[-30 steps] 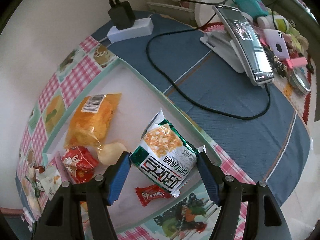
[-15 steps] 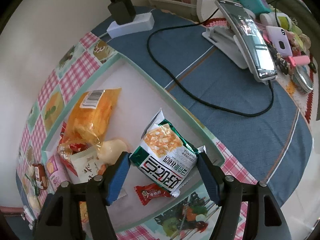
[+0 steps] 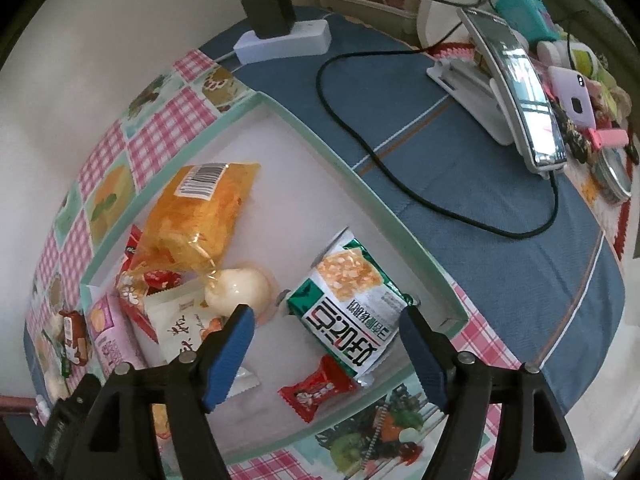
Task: Organize snacks
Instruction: 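Carry the white bag with the left gripper into the tray while the right releases the cracker bag there, then move both open grippers from the tray back over the snack pile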
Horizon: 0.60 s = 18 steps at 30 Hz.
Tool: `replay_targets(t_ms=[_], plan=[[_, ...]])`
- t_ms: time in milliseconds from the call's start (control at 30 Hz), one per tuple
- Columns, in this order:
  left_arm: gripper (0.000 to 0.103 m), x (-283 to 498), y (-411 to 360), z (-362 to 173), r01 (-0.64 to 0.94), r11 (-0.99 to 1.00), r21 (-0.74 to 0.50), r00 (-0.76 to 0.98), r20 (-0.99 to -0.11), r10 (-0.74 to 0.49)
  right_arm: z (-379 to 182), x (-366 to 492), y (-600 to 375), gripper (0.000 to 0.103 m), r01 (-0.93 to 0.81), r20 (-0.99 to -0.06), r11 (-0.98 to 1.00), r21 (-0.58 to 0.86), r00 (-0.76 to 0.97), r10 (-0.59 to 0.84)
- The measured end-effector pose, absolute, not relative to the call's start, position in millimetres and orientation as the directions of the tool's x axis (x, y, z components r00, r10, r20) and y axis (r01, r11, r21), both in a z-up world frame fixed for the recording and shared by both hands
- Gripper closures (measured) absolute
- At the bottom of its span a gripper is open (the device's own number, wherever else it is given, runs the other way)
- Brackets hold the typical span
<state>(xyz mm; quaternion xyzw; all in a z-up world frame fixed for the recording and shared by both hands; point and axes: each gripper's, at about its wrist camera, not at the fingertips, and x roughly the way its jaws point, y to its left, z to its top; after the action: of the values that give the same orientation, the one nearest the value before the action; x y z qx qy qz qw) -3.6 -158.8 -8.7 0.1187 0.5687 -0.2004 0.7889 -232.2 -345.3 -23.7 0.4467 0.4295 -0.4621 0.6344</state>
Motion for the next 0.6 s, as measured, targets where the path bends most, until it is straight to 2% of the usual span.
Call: replay_targets(t_ms=[133,267,300,333,367,600], plan=[[0.017,18,-135,-20,0.353,0.935,-0.035,0.231,-0.965,-0.123,-16,-224,-340,0.015,0.967,-0.949,0.203,0.153,0.201,-0.242],[0.016,31,-118,-28,0.294,0.953,-0.07,0.179,-0.976,-0.127,-10,-211,-331,0.004,0.959,-0.94,0.246,0.142,0.209,-0.271],[0.015,34,-114,-28,0.281,0.957,-0.075,0.18,-0.975,-0.129,-9,-208,-329,0.003,0.956,-0.938,0.256,0.141,0.212,-0.276],[0.009,36,-110,-26,0.27,0.96,-0.077,0.186,-0.974,-0.131,-7,-205,-327,0.001,0.952,-0.934,0.272,0.141,0.219,-0.281],[0.005,38,-107,-25,0.262,0.962,-0.078,0.194,-0.972,-0.132,-6,-202,-325,0.001,0.948,-0.932,0.284,0.143,0.225,-0.284],[0.005,55,-83,-18,0.193,0.976,-0.101,0.219,-0.965,-0.144,8,-175,-302,0.0,0.909,-0.908,0.388,0.15,0.283,-0.31]])
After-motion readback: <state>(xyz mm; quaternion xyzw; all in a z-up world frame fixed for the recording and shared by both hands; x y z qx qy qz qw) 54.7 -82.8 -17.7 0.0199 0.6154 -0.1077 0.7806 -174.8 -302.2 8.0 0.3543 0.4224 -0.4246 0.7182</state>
